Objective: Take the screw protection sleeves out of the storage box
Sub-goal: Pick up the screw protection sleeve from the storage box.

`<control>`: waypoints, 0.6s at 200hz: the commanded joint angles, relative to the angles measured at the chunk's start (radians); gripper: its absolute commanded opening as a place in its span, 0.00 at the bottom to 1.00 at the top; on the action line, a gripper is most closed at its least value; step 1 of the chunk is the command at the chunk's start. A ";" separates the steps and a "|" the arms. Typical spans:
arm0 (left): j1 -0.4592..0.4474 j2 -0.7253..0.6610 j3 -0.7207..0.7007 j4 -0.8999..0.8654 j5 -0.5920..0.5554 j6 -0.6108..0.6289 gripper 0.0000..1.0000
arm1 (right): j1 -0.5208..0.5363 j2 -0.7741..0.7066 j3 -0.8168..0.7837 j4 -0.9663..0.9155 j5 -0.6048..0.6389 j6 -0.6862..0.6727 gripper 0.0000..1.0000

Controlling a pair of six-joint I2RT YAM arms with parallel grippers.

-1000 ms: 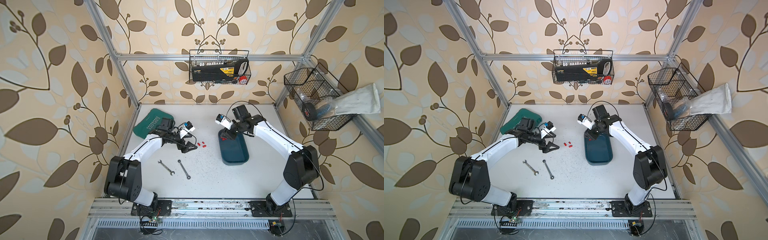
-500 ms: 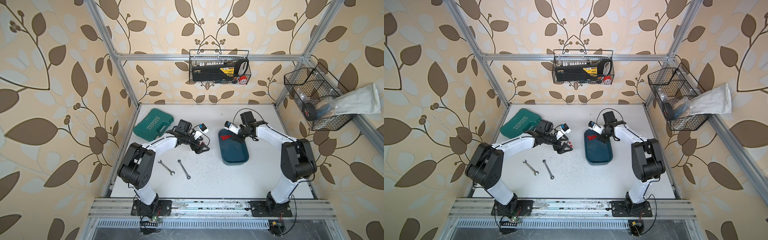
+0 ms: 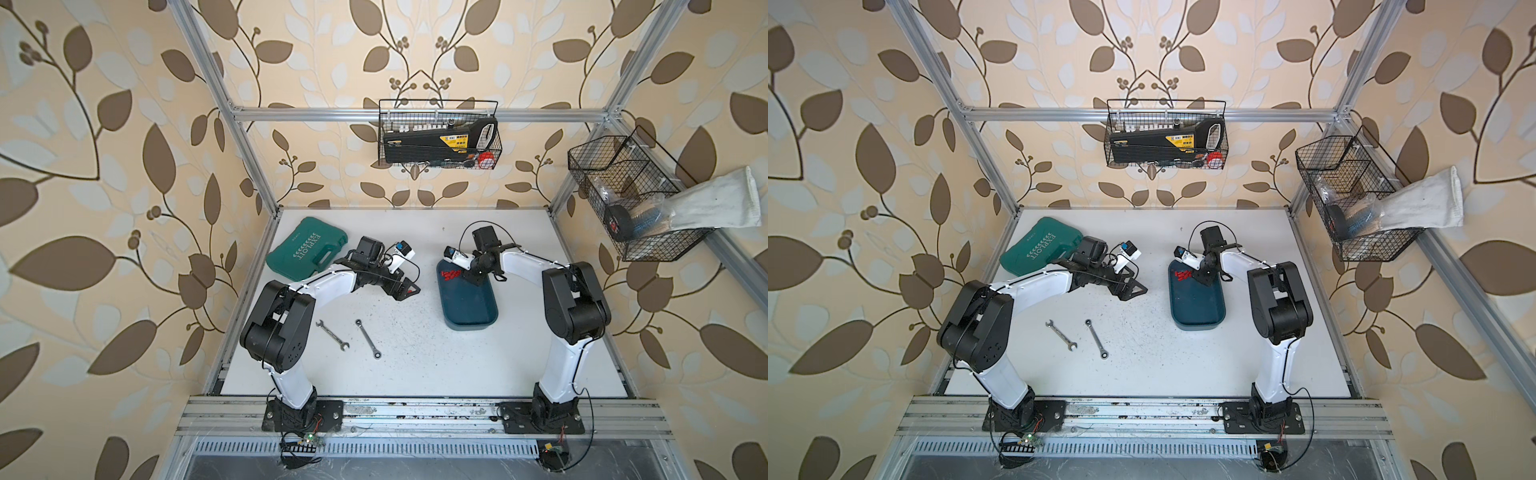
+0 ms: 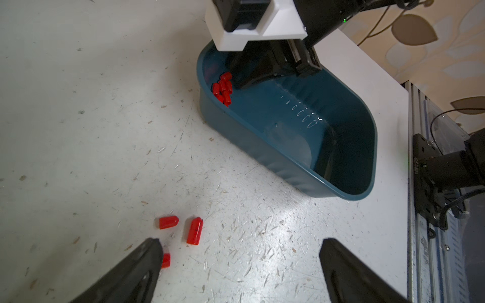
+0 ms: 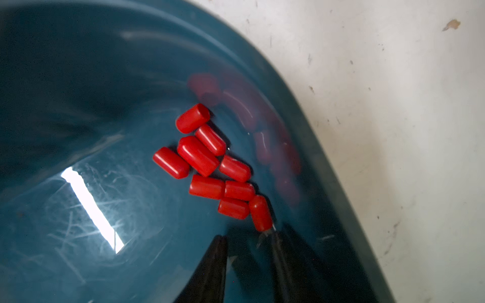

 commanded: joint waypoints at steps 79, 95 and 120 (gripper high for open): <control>-0.013 -0.016 0.052 -0.042 0.011 0.033 0.99 | 0.006 0.037 0.007 0.024 0.018 -0.059 0.06; -0.012 -0.028 0.049 -0.047 0.009 0.045 0.99 | 0.006 0.016 -0.006 0.018 0.014 -0.052 0.02; -0.012 -0.058 0.040 -0.059 0.002 0.086 0.99 | 0.006 -0.042 -0.026 0.001 -0.008 -0.023 0.00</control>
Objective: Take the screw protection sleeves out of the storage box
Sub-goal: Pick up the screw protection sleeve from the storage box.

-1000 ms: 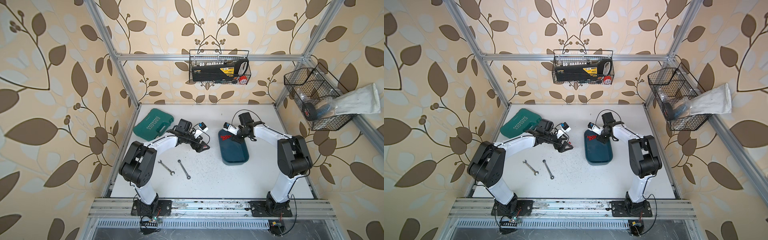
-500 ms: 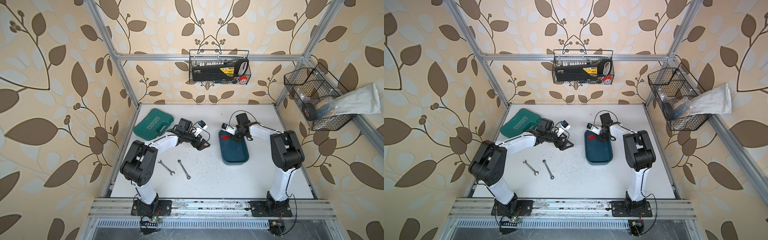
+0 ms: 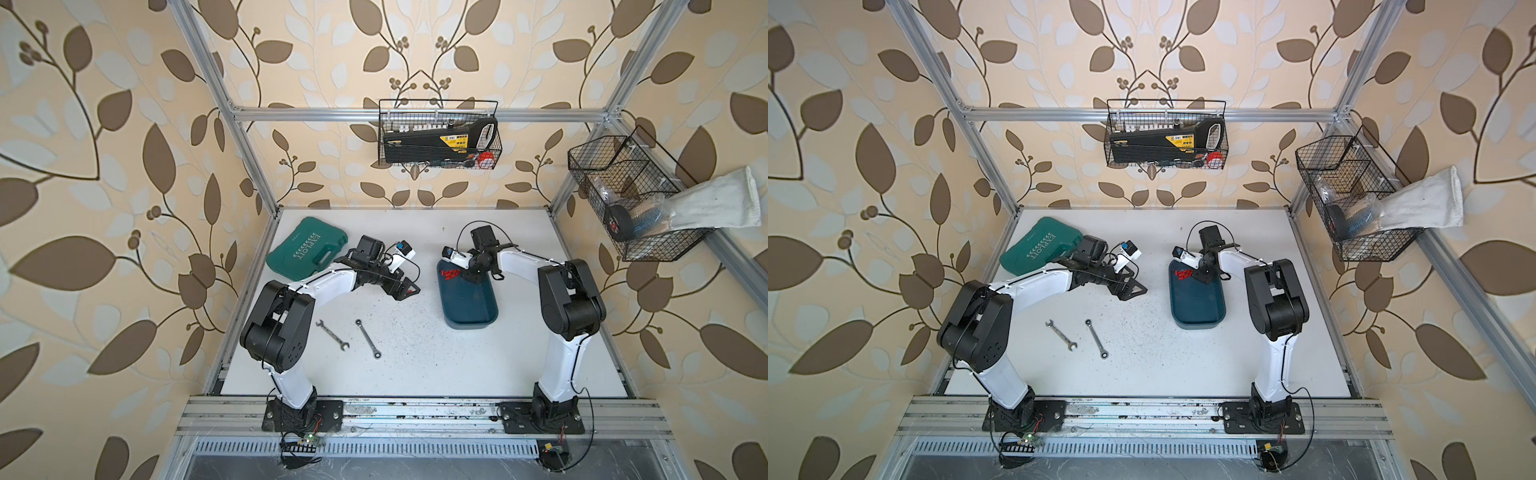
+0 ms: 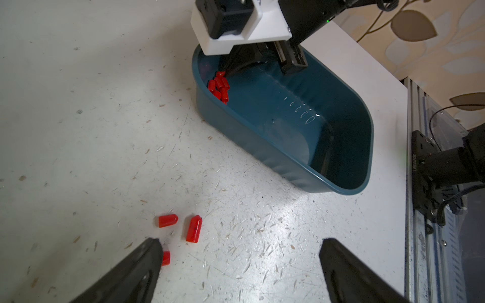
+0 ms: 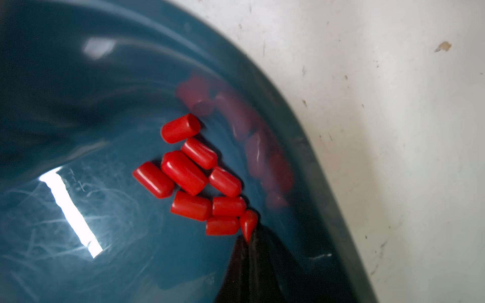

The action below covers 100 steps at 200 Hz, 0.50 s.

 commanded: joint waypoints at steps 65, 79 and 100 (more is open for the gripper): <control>-0.011 -0.111 0.015 -0.082 0.006 0.191 0.99 | 0.008 -0.293 -0.141 -0.125 -0.068 0.077 0.00; -0.011 -0.128 0.005 -0.099 0.021 0.232 0.99 | 0.020 -0.352 -0.139 -0.191 -0.128 0.108 0.00; -0.011 -0.161 -0.018 -0.150 0.056 0.357 0.99 | 0.078 -0.427 -0.138 -0.253 -0.235 0.177 0.00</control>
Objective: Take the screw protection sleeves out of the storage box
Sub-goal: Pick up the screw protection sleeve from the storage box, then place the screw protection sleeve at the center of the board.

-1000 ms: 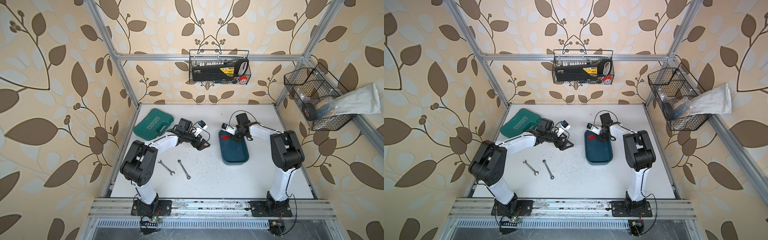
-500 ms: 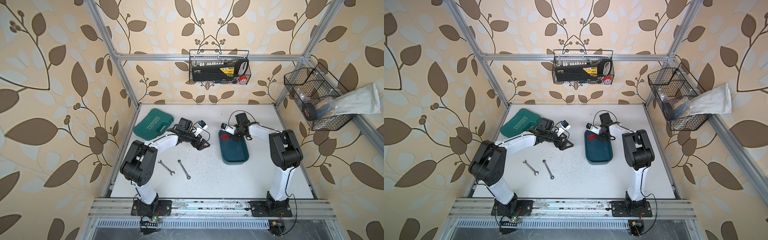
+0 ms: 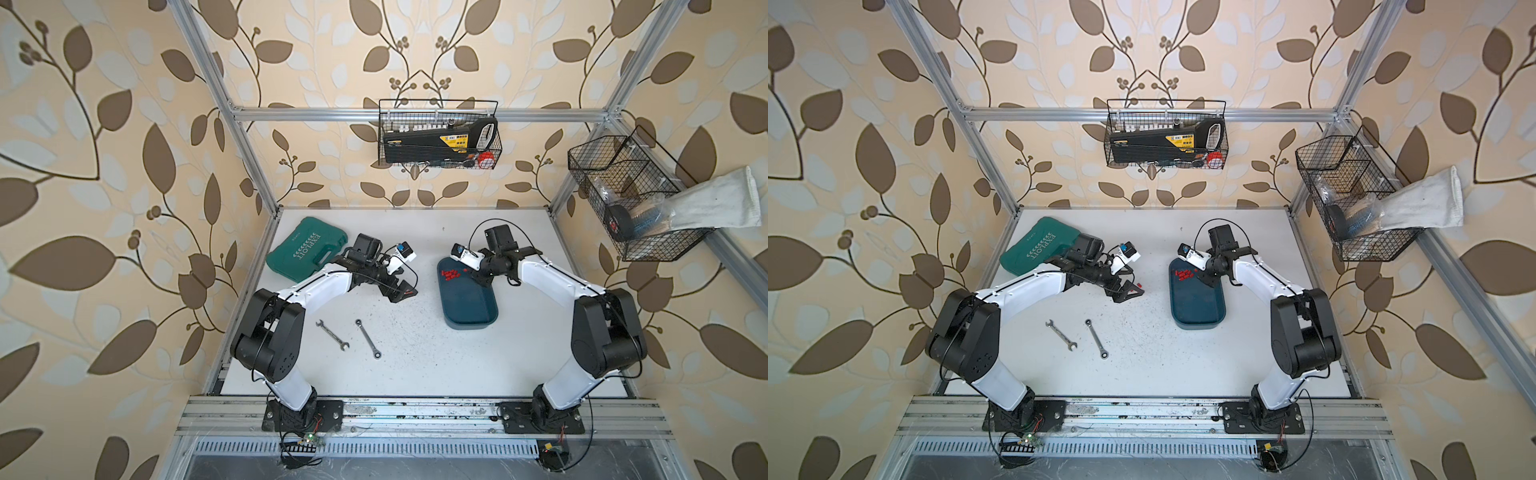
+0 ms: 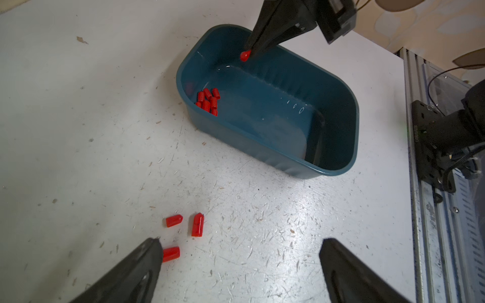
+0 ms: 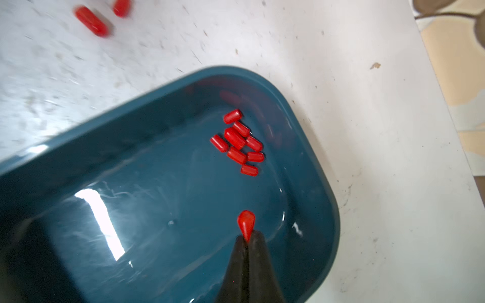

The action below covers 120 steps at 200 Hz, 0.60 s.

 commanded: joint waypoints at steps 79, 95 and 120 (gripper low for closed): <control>0.146 -0.224 -0.054 -0.302 0.234 0.445 0.99 | 0.316 0.169 0.155 -0.123 -0.188 0.219 0.00; 0.195 -0.246 -0.059 -0.307 0.275 0.449 0.99 | 0.349 0.251 0.200 -0.112 -0.179 0.238 0.00; 0.234 -0.274 -0.074 -0.300 0.276 0.447 0.99 | 0.374 0.366 0.263 -0.100 -0.170 0.269 0.00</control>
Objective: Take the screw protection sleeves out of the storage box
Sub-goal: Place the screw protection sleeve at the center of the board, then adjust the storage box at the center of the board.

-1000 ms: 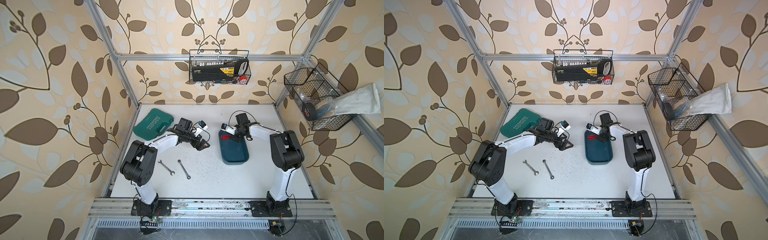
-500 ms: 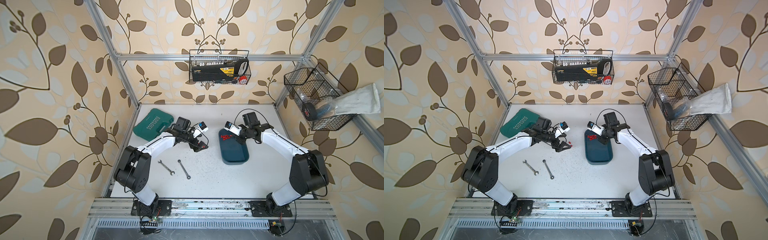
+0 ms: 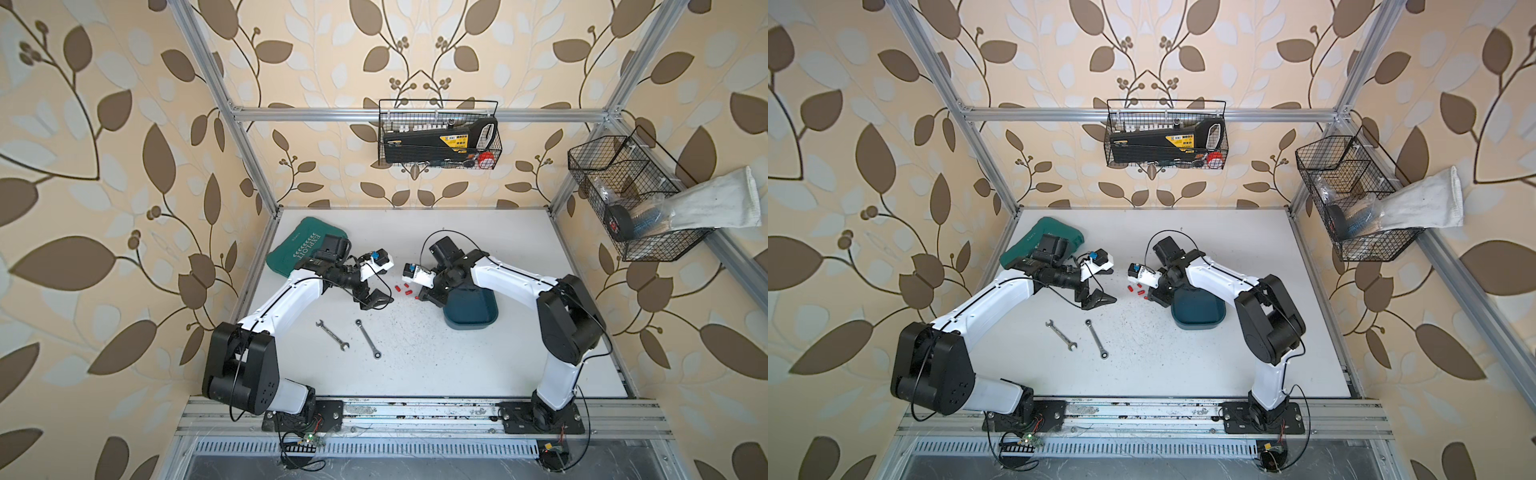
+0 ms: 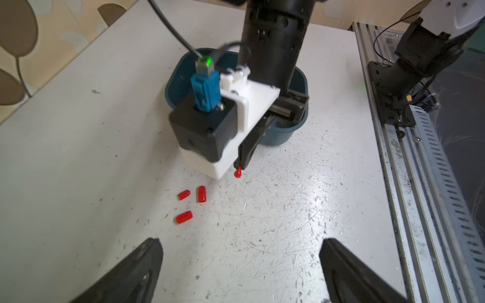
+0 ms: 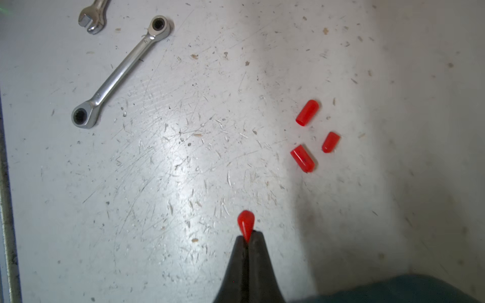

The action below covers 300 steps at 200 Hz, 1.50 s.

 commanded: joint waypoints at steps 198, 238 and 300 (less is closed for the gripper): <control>-0.216 0.212 0.265 -0.015 -0.180 -0.249 0.97 | -0.380 -0.309 -0.048 -0.161 -0.158 0.073 0.47; -0.363 0.383 0.425 -0.009 -0.371 -0.352 0.90 | -0.599 -0.386 -0.143 -0.129 0.005 0.220 0.50; -0.497 0.659 0.740 -0.138 -0.534 -0.404 0.84 | -0.652 -0.275 -0.219 -0.193 -0.027 0.251 0.54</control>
